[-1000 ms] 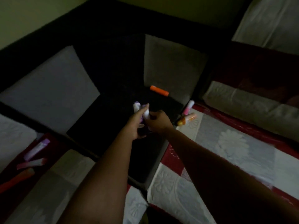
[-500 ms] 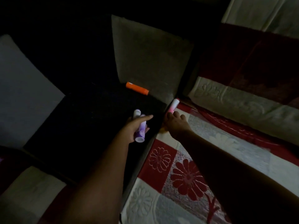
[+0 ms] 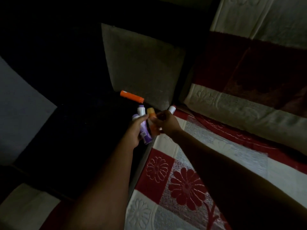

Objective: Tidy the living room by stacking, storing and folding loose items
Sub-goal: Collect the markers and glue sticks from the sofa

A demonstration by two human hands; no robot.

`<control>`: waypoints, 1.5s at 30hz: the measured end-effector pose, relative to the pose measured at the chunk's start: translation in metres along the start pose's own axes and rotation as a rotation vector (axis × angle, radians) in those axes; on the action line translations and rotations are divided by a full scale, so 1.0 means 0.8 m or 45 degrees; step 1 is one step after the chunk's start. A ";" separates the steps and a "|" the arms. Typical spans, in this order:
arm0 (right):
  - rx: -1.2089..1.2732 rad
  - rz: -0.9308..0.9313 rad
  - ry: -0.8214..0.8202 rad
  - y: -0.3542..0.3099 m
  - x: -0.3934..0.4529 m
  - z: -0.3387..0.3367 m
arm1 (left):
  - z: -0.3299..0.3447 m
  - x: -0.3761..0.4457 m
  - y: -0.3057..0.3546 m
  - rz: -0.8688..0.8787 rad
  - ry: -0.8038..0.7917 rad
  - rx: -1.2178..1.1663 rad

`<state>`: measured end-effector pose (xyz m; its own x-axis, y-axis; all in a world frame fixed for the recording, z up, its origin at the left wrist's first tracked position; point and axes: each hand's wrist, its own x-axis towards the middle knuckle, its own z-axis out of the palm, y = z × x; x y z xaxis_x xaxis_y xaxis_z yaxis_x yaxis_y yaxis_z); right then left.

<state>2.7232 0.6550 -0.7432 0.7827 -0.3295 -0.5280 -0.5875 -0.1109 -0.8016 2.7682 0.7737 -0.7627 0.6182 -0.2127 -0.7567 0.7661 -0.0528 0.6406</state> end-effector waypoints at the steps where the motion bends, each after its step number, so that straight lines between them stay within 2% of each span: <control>1: 0.019 0.009 0.016 0.000 0.000 0.007 | 0.001 0.000 0.002 -0.032 -0.022 -0.028; 6: 0.135 0.115 -0.006 0.012 0.010 0.012 | -0.017 0.024 0.010 -0.084 -0.056 0.036; 10: -0.157 0.075 0.395 0.023 0.050 -0.009 | -0.037 0.044 0.020 -0.086 -0.017 0.049; 12: -0.226 0.222 0.530 0.026 0.074 -0.014 | -0.050 0.055 0.025 -0.075 0.012 -0.011; 16: -0.304 0.546 0.522 0.020 0.097 0.000 | -0.075 0.072 0.033 -0.089 0.001 -0.084; 19: -0.408 0.574 0.529 0.019 0.103 0.010 | -0.087 0.072 0.034 -0.130 -0.012 -0.073; 24: -0.298 0.602 0.599 0.015 0.095 0.025 | -0.103 0.074 0.045 -0.139 0.039 -0.116; 26: -0.574 0.447 0.649 0.001 0.090 0.032 | -0.109 0.076 0.052 -0.108 0.087 -0.142; 29: -1.019 -0.116 0.507 -0.031 0.100 0.050 | -0.119 0.083 0.064 -0.067 0.073 -0.173; 31: -1.107 -0.302 0.301 -0.049 0.116 0.071 | -0.131 0.089 0.070 -0.037 0.057 -0.175; 33: -1.019 -0.245 0.182 -0.064 0.128 0.092 | -0.141 0.095 0.071 -0.029 0.066 -0.157; 37: -0.939 -0.033 0.174 -0.067 0.138 0.124 | -0.158 0.098 0.064 -0.046 0.027 -0.204; 41: -1.035 -0.036 0.163 -0.068 0.132 0.123 | -0.174 0.095 0.063 -0.061 0.017 -0.212; 45: -0.660 0.083 0.135 -0.094 0.104 0.099 | -0.170 0.063 0.079 -0.029 0.070 -0.170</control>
<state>2.8488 0.7105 -0.7488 0.7317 -0.4409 -0.5198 -0.6799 -0.5266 -0.5103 2.8716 0.8927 -0.7780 0.6060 -0.1590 -0.7794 0.7946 0.0740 0.6026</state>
